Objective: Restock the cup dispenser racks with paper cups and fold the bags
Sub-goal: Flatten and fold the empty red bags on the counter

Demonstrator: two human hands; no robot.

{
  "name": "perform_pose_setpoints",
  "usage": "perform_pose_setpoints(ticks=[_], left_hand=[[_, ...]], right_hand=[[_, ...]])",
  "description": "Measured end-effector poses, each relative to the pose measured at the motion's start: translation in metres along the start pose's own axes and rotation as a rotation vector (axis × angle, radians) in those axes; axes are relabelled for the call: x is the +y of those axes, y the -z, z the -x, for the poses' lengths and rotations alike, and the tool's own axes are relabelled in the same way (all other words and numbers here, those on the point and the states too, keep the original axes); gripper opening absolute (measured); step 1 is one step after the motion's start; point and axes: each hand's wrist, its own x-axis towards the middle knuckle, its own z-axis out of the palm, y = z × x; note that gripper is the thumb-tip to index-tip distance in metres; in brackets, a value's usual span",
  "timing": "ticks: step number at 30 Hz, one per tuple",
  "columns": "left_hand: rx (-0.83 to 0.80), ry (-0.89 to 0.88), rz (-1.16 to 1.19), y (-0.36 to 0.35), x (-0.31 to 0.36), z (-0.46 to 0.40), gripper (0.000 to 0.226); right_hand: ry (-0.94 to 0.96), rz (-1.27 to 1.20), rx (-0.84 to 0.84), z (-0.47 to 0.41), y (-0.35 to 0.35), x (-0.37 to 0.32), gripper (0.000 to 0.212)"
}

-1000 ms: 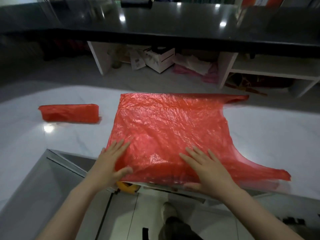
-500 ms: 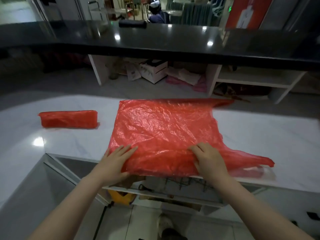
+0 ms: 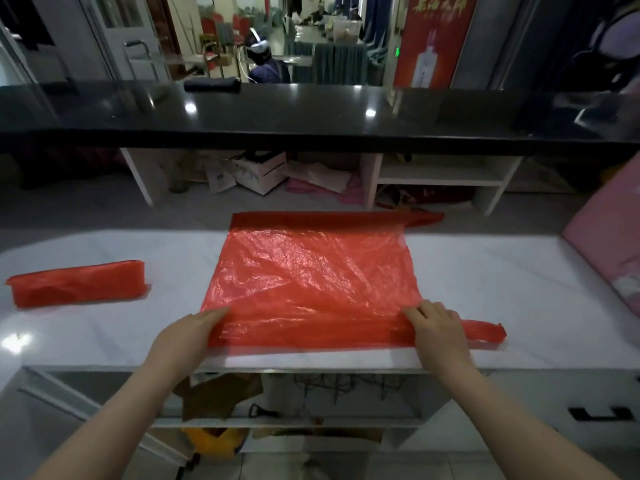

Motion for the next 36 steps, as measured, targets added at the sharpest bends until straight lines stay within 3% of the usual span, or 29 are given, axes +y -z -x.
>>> perform_pose_setpoints(ticks=[5, 12, 15, 17, 19, 22, 26, 30, 36], left_hand=[[0.003, 0.030, -0.067, -0.017, -0.002, -0.001, 0.058], [-0.011, 0.043, -0.021, -0.026, 0.003, 0.003, 0.070], [0.000, -0.009, 0.030, -0.030, 0.001, 0.009, 0.069], [0.006, -0.034, 0.114, -0.031, -0.001, 0.012, 0.059], [-0.016, -0.103, 0.102, -0.032, -0.003, 0.015, 0.061], [-0.043, -0.201, 0.069, -0.029, -0.008, 0.019, 0.082], [-0.107, -0.280, -0.045, -0.030, -0.011, 0.029, 0.103], [-0.069, -0.276, -0.048, -0.034, -0.008, 0.037, 0.105], [-0.050, -0.218, -0.049, -0.042, -0.004, 0.043, 0.101]], right_hand=[[-0.096, 0.015, -0.086, -0.002, -0.001, 0.010, 0.033], [-0.171, -0.016, -0.130, 0.002, -0.010, 0.018, 0.056], [0.034, 0.000, -0.134, 0.011, -0.004, 0.005, 0.066], [0.222, -0.025, -0.091, 0.016, -0.003, -0.011, 0.063], [0.319, -0.051, -0.163, 0.020, -0.010, -0.024, 0.057], [0.272, -0.095, -0.351, 0.029, -0.026, -0.028, 0.052], [0.227, -0.014, -0.449, 0.049, -0.031, -0.012, 0.062], [0.095, -0.052, -0.430, 0.044, -0.015, -0.021, 0.063], [0.268, -0.150, -0.343, 0.020, -0.010, -0.104, 0.076]])
